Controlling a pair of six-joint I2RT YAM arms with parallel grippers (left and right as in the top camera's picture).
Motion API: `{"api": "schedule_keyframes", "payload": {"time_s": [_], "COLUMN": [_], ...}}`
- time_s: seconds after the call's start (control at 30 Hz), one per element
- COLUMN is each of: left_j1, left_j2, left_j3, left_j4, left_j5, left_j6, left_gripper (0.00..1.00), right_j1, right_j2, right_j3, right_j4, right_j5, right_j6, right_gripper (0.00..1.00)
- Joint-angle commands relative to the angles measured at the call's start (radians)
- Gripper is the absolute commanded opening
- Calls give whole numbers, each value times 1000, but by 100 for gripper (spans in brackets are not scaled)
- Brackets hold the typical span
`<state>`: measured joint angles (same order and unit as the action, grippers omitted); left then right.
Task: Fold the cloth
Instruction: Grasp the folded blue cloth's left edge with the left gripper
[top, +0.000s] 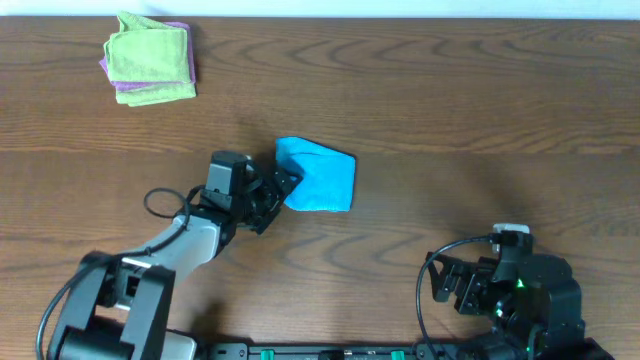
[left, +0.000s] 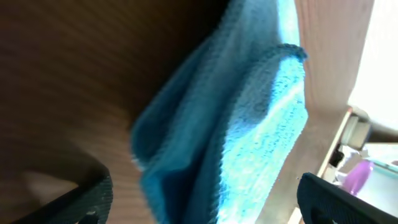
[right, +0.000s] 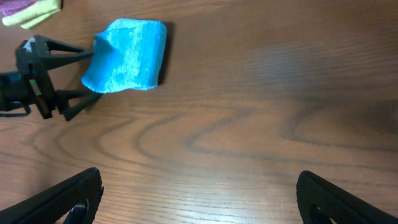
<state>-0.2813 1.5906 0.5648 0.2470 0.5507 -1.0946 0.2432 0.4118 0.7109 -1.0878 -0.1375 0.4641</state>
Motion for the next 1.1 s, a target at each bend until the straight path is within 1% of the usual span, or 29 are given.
{"api": "schedule_keyframes", "payload": {"time_s": [0.0,0.17,0.23,0.4,0.5,0.6,0.63,0.67,0.8,1.07], "left_j1": [-14,-21,-24,-48,-68,-82,-85,-87,-91,-92], "left_j2": [64,106,117,155,179,209,222,234,285,362], "left_j3": [-6,-6,-6,-5,-5,-5,-5,-5,-5,2], "left_j4": [19,71,87,179,203,242,261,271,336,443], "left_j5": [0,-24,-50,-77,-91,-90,-91,-99,-124,-112], "left_j6": [-32,-40,-40,-40,-40,-39,-39,-39,-8,93], "left_gripper": [97,98,100,100,100,86,76,72,69,49], "right_j1": [-8,-8,-8,-8,-8,-8,-8,-8,-8,-8], "right_j2": [-1,-1,-1,-1,-1,-1,-1,-1,-1,-1], "right_j3": [-3,-3,-3,-3,-3,-3,-3,-3,-3,-3], "right_j4": [-1,-1,-1,-1,-2,-2,-2,-3,-9,-9], "right_j5": [6,6,6,6,6,6,6,6,-21,-32], "right_j6": [12,15,31,38,37,37,37,38,37,38], "right_gripper": [99,99,99,99,99,99,99,99,99,99]}}
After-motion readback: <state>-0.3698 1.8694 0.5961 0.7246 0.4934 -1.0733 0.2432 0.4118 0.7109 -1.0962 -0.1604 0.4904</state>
